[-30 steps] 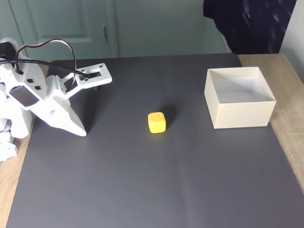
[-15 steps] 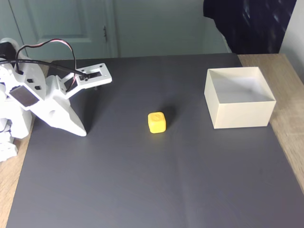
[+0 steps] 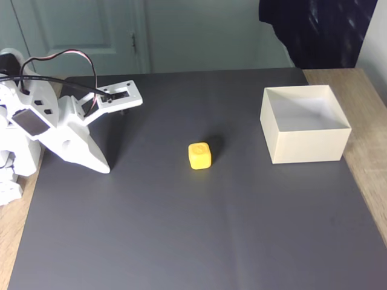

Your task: Grasp a cube block and put it in the white box.

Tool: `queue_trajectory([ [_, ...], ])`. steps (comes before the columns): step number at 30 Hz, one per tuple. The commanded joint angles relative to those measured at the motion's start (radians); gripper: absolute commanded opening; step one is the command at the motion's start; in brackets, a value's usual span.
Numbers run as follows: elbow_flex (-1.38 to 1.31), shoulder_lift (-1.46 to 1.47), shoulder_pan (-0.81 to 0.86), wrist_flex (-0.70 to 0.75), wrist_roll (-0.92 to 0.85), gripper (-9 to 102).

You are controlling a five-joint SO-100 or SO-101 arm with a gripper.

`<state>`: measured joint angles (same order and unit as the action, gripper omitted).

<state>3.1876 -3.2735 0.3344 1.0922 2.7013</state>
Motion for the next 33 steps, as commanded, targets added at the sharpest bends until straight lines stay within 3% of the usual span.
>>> queue_trajectory([
  [1, -0.003, -0.006, -0.005, 0.003, 0.000, 0],
  [33, -0.003, -0.006, -0.008, 0.014, 0.066, 0],
])
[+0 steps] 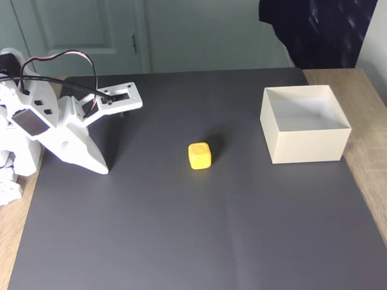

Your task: Grasp a cube block and put it in the white box.

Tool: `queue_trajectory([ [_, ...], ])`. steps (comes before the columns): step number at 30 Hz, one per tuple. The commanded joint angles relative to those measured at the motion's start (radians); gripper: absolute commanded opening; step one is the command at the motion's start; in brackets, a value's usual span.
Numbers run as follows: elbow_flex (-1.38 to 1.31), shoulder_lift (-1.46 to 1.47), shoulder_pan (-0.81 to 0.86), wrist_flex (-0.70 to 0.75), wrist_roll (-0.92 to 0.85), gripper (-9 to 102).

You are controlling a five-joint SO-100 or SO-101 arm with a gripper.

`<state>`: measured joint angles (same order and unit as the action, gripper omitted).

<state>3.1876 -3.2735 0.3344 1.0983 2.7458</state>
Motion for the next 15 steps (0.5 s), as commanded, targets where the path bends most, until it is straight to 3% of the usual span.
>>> queue_trajectory([
  [1, -0.003, -0.006, -0.011, 0.005, 0.040, 0],
  [15, -0.003, -0.008, -0.021, -0.054, 0.164, 0],
])
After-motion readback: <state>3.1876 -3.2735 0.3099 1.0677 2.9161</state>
